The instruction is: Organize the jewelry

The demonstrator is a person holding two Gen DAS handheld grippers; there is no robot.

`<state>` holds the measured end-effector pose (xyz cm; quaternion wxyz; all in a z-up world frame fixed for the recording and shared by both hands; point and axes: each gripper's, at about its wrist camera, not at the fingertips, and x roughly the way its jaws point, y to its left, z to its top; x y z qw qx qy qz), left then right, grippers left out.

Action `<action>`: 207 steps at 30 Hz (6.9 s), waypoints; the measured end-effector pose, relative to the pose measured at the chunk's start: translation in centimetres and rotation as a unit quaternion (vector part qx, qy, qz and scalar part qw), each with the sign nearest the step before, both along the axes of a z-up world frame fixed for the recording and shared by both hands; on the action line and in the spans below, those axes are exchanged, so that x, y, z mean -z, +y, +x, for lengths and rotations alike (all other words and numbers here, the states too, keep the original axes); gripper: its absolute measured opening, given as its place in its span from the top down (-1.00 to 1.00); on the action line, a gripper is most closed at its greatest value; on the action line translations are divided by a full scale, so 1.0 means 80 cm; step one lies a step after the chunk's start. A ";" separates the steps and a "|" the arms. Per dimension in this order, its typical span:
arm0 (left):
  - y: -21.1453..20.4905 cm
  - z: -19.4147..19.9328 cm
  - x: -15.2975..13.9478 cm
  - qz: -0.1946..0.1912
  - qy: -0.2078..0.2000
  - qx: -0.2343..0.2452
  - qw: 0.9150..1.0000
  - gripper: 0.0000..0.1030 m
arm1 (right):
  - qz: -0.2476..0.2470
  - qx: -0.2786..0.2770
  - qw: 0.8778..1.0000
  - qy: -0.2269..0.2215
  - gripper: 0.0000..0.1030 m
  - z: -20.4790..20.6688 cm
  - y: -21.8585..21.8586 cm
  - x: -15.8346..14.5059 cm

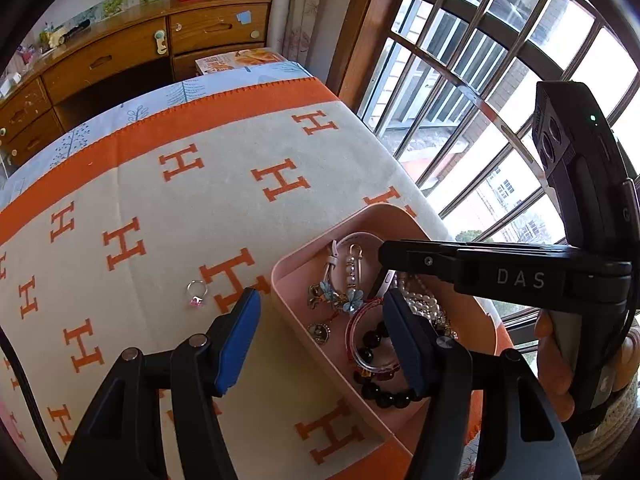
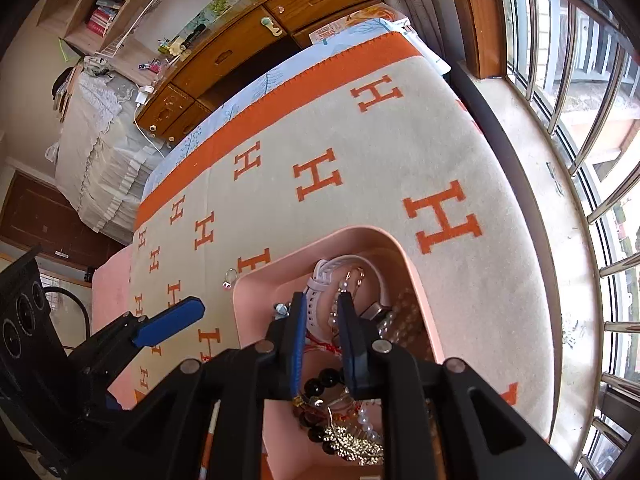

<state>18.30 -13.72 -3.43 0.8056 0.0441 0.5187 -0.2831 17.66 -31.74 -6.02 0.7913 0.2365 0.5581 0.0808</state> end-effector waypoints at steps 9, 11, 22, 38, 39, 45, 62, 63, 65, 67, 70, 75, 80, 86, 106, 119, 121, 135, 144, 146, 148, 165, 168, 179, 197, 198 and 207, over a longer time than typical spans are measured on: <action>0.082 -0.020 -0.021 0.022 -0.031 -0.055 0.998 -0.20 | -0.038 -0.042 0.998 -0.038 0.69 -0.033 0.034 -0.030; 0.106 -0.025 -0.029 0.030 -0.047 -0.078 0.995 -0.20 | -0.036 -0.048 0.997 -0.049 0.69 -0.041 0.042 -0.038; 0.190 -0.074 -0.034 0.027 -0.082 -0.188 0.978 -0.31 | -0.058 -0.113 0.988 -0.092 0.69 -0.069 0.104 -0.061; 0.206 -0.093 0.031 0.055 -0.063 -0.207 0.975 -0.43 | -0.084 -0.163 0.980 -0.081 0.69 -0.057 0.162 -0.043; 0.205 -0.092 0.036 0.057 -0.060 -0.205 0.975 -0.43 | -0.085 -0.164 0.980 -0.079 0.69 -0.055 0.164 -0.041; 0.208 -0.086 0.059 0.059 -0.048 -0.199 0.977 -0.43 | -0.092 -0.168 0.979 -0.068 0.69 -0.038 0.172 -0.026; 0.229 -0.064 0.085 0.021 -0.030 -0.202 0.979 -0.43 | -0.122 -0.130 0.984 -0.019 0.69 0.024 0.191 0.035; 0.229 -0.064 0.085 0.020 -0.030 -0.202 0.979 -0.43 | -0.130 -0.131 0.983 -0.020 0.69 0.026 0.196 0.037; 0.231 -0.064 0.086 0.018 -0.029 -0.202 0.979 -0.43 | -0.138 -0.133 0.981 -0.027 0.67 0.030 0.203 0.038; 0.233 -0.064 0.087 0.016 -0.028 -0.202 0.979 -0.43 | -0.155 -0.129 0.979 -0.034 0.65 0.037 0.209 0.038; 0.236 -0.064 0.086 0.013 -0.029 -0.203 0.979 -0.43 | -0.161 -0.122 0.979 -0.032 0.58 0.045 0.212 0.038; 0.239 -0.065 0.084 0.009 -0.028 -0.201 0.979 -0.44 | -0.116 -0.101 0.988 -0.005 0.52 0.053 0.202 0.034; 0.238 -0.066 0.084 0.005 -0.027 -0.199 0.980 -0.45 | -0.096 -0.054 0.993 0.039 0.48 0.058 0.192 0.036; 0.238 -0.069 0.083 0.002 -0.027 -0.198 0.980 -0.45 | -0.135 -0.038 0.989 0.047 0.48 0.069 0.208 0.041; 0.242 -0.082 0.080 -0.008 -0.027 -0.194 0.981 -0.46 | -0.179 -0.039 0.982 0.039 0.82 0.071 0.231 0.051; 0.185 -0.069 0.088 0.002 -0.013 -0.139 0.990 -0.46 | -0.128 -0.070 0.987 -0.062 0.83 0.005 0.206 0.003; 0.171 -0.065 0.090 0.007 -0.011 -0.134 0.991 -0.46 | -0.120 -0.064 0.987 -0.081 0.83 -0.009 0.191 -0.009; 0.110 -0.060 0.089 0.085 -0.046 -0.122 0.988 0.55 | -0.065 0.009 0.989 -0.134 0.83 -0.073 0.073 -0.032; 0.108 -0.058 0.075 0.032 -0.011 -0.105 0.994 0.76 | -0.035 0.035 0.987 -0.150 0.83 -0.097 0.019 -0.031; 0.104 -0.055 0.061 0.011 -0.008 -0.096 0.995 0.76 | -0.031 0.036 0.987 -0.154 0.83 -0.099 0.013 -0.030; 0.096 -0.048 0.045 -0.010 -0.006 -0.088 0.996 0.76 | -0.028 0.037 0.987 -0.155 0.83 -0.099 0.009 -0.027; -0.014 0.026 0.012 -0.017 0.012 -0.042 0.999 0.68 | -0.016 0.039 0.987 -0.154 0.82 -0.090 0.005 -0.018; -0.006 0.025 0.013 -0.020 0.013 -0.049 0.999 0.51 | -0.020 0.030 0.988 -0.152 0.82 -0.081 0.013 -0.018; 0.069 -0.006 -0.026 -0.017 -0.059 -0.118 0.991 -0.26 | -0.027 -0.015 0.989 -0.148 0.81 -0.039 0.055 -0.019; 0.181 -0.104 -0.086 -0.016 -0.150 -0.237 0.960 -0.89 | -0.057 -0.018 0.983 -0.175 0.56 -0.074 0.082 -0.063; 0.187 -0.112 -0.091 -0.015 -0.158 -0.244 0.957 -0.92 | -0.063 -0.020 0.981 -0.184 0.55 -0.082 0.085 -0.070; 0.226 -0.183 -0.112 0.016 -0.185 -0.303 0.935 -0.98 | -0.096 -0.066 0.963 -0.244 0.52 -0.163 0.124 -0.124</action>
